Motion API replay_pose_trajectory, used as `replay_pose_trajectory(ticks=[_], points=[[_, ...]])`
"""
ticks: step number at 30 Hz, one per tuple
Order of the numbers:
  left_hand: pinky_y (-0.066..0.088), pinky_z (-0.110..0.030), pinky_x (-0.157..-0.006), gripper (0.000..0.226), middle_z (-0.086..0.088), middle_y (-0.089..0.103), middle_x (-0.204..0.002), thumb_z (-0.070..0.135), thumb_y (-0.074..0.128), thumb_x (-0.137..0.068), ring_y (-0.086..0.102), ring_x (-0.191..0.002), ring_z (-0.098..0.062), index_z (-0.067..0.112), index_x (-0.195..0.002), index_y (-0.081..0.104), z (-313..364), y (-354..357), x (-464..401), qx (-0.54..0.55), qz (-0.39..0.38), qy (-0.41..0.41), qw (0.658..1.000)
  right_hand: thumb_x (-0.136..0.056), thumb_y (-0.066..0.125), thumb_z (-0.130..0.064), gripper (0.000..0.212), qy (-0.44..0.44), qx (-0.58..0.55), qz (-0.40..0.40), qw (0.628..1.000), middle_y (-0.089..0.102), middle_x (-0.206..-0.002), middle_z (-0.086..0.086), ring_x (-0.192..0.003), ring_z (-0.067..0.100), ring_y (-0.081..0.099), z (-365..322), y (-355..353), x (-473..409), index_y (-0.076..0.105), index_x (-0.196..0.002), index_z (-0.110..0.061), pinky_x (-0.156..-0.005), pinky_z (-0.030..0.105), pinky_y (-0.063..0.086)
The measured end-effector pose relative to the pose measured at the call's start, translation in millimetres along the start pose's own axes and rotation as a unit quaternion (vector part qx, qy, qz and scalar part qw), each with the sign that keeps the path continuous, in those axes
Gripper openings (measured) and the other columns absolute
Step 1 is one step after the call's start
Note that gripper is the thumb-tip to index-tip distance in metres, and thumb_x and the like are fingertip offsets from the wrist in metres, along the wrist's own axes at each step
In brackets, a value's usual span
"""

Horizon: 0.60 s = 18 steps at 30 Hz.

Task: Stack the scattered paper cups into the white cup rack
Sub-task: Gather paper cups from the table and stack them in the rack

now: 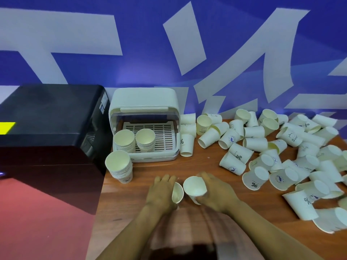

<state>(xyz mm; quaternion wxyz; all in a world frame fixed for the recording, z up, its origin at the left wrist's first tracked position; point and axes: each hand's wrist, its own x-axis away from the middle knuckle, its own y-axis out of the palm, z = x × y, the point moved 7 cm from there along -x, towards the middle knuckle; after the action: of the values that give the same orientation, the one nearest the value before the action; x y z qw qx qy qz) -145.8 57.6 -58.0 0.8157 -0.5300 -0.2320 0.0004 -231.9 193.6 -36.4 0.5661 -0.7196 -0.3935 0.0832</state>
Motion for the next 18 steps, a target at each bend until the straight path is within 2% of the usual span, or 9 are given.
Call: replay_pose_trajectory(ticks=[7,12,18], points=[[0.042,-0.035,-0.089,0.064,0.005,0.049,-0.126,0.036,0.081,-0.067,0.04,-0.115,-0.023,0.021,-0.117,0.044,-24.0,-12.4,-3.0,0.021,0.013,0.016,1.0,-0.076,0.065,-0.056,0.065,0.019,0.003,0.013,1.0,0.049,-0.131,-0.01,-0.113,0.014,0.052,-20.6,-0.4,-3.7,0.037,-0.13,-0.03,-0.08,0.031,0.048],[0.043,-0.036,-0.086,0.066,-0.002,0.039,-0.13,0.036,0.075,-0.074,0.038,-0.115,-0.027,0.02,-0.127,0.038,-43.6,-25.1,-1.3,-0.006,0.039,0.022,0.999,-0.078,0.066,-0.05,0.065,0.035,0.0,0.011,0.999,0.048,-0.133,-0.006,-0.115,0.017,0.052,-39.1,1.8,-6.7,0.036,-0.132,-0.029,-0.083,0.033,0.047],[0.042,-0.037,-0.085,0.064,-0.002,0.034,-0.13,0.036,0.072,-0.077,0.038,-0.114,-0.027,0.021,-0.128,0.036,-58.8,-32.4,3.1,-0.021,0.047,0.04,0.998,-0.077,0.066,-0.051,0.066,0.045,-0.011,0.03,0.999,0.049,-0.132,-0.007,-0.115,0.016,0.052,-58.0,2.3,-9.2,0.037,-0.132,-0.029,-0.083,0.032,0.046]])
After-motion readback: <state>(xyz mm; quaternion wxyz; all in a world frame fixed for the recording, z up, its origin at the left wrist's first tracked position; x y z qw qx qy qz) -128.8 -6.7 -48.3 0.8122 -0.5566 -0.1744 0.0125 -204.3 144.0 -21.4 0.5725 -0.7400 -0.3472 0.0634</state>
